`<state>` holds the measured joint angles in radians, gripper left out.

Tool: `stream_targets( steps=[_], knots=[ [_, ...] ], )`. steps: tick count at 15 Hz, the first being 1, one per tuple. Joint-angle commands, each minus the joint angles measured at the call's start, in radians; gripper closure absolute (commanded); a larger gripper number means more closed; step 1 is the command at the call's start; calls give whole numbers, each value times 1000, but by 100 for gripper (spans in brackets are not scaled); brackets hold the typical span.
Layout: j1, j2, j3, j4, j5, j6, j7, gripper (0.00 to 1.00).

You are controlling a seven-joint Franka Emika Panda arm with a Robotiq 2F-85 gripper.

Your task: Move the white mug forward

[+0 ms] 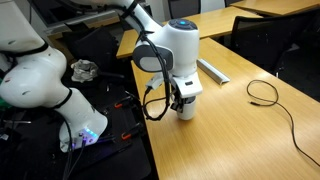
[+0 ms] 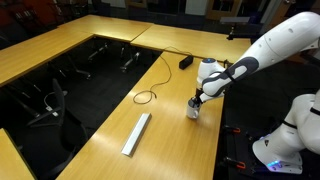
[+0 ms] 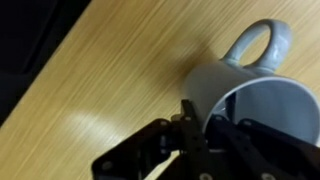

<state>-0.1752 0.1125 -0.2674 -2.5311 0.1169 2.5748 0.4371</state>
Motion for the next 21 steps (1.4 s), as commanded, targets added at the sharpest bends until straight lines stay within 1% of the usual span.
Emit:
stream_targets(
  steps=[1,7,10,11,12,13,17,19,21],
  knots=[
    [1,-30,0,-17,-44,-2,39,97],
    [12,3,1,-4,-113,1,83,97],
    [17,16,5,-8,-116,25,83,97],
    [21,18,4,-9,-119,27,94,64],
    [25,15,3,-8,-121,22,95,63],
    [25,9,3,-4,-121,9,89,58],
    [15,-65,12,7,-103,-53,35,27],
    [11,-123,20,20,-115,-132,28,12],
    [5,-186,35,30,-125,-193,6,0]
  ],
)
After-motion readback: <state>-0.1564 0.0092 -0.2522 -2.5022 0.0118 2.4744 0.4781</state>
